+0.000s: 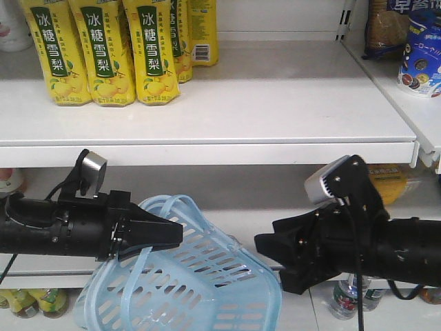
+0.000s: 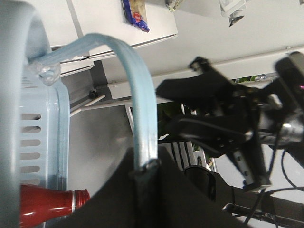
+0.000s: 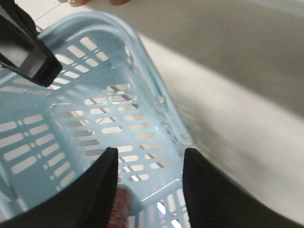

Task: Place coke in basket with both arms
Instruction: 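Open the right gripper and withdraw it from the basket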

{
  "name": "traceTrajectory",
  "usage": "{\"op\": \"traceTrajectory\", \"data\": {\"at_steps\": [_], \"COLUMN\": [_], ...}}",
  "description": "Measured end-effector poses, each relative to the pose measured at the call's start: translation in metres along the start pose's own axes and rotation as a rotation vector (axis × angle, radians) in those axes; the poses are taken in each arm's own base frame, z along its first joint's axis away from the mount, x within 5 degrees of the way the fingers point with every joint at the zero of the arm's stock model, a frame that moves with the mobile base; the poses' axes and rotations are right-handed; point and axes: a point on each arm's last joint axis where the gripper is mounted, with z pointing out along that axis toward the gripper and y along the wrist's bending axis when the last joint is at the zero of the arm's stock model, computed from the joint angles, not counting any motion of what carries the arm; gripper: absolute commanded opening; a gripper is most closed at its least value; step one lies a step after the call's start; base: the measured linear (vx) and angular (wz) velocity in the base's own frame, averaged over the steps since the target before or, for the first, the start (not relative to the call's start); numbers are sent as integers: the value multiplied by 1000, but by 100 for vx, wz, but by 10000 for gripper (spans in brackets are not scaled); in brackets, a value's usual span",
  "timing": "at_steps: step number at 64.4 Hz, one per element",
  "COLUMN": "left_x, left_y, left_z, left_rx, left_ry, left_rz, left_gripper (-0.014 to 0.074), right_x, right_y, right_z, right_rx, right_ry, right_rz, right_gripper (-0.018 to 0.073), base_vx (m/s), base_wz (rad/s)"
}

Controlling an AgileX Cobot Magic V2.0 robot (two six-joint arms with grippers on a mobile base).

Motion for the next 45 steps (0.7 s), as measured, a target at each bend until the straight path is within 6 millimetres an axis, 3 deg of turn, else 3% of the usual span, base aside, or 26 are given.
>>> {"op": "traceTrajectory", "data": {"at_steps": [22, 45], "left_x": [0, 0], "left_y": [0, 0], "left_z": [0, 0], "left_rx": [0, 1], "left_ry": [-1, -1], "left_rz": [0, -2], "left_gripper": [-6, -6], "right_x": [-7, -6], "right_y": [3, -17], "right_z": [-44, -90], "right_rx": [220, 471], "right_ry": [-55, -132], "right_rz": [-118, -22], "right_gripper": [321, 321], "base_vx": [0, 0], "base_wz": [0, 0]}}
